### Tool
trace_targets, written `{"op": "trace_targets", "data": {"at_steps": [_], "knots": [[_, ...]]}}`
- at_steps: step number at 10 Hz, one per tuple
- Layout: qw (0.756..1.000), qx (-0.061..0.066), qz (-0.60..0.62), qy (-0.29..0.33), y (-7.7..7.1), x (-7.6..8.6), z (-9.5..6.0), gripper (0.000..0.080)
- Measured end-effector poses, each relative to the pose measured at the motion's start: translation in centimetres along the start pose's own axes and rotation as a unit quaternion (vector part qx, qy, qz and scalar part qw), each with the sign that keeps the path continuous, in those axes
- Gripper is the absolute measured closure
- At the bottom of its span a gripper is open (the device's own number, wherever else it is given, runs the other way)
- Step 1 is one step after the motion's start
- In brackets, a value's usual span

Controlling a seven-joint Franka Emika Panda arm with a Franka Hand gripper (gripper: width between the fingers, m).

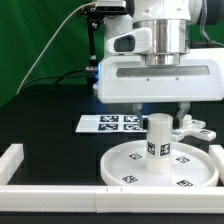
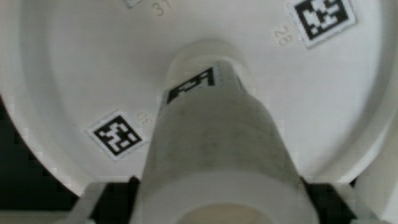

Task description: Assemble round table

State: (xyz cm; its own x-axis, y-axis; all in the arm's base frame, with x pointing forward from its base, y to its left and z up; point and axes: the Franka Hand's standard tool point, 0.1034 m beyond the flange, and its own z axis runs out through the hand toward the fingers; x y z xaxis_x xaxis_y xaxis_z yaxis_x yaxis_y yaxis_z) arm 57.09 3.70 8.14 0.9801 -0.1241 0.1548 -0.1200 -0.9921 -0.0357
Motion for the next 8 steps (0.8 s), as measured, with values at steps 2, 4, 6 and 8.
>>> {"op": "trace_targets", "data": {"at_steps": [2,4,6,8], "knots": [[0.983,0.009,0.184,-0.003,0.55,-0.08,0.05,0.0393],[0.930,0.012,0.366,-0.028,0.55,-0.63,0.15,0.0393],[0.878,0.012,0.478,-0.041,0.41,-0.90,0.16,0.0393],[0.872,0.010,0.487,-0.045,0.34,-0.95,0.19,0.0393]]}}
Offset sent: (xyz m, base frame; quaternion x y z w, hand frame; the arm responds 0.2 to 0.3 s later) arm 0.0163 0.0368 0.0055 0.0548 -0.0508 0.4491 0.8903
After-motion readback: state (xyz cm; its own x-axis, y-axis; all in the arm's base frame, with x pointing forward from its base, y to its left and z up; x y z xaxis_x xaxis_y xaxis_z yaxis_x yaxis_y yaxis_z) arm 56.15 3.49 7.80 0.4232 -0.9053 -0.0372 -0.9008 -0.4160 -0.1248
